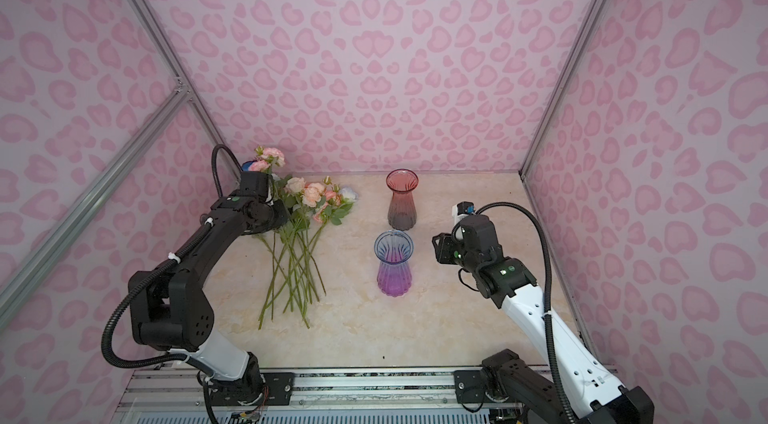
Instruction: Arrange the flowers into the vase
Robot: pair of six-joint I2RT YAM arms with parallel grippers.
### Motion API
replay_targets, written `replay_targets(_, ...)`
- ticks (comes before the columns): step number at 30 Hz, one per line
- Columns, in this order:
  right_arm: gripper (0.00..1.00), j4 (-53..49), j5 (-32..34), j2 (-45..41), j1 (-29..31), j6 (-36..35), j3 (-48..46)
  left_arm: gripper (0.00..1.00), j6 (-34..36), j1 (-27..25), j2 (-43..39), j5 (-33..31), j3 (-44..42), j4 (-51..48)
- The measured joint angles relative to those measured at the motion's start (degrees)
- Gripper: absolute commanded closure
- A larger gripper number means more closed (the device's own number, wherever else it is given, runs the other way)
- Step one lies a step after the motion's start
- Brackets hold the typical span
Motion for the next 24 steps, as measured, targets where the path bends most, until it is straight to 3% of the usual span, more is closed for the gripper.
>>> replay_targets(9,0.58,0.22,-0.22,-0.48,0.0,0.0,-0.28,0.87,0.26,-0.37,-1.36,1.6,-2.69,0.13)
replay_targets(11,0.58,0.24,-0.22,-0.61,0.0,0.02,-0.31,0.82,0.28,-0.37,-0.94,1.66,-3.13,0.17)
replay_targets(24,0.58,0.26,-0.24,-0.5,0.0,0.42,-0.74,0.73,-0.02,-0.74,14.25,-4.55,2.56,0.17)
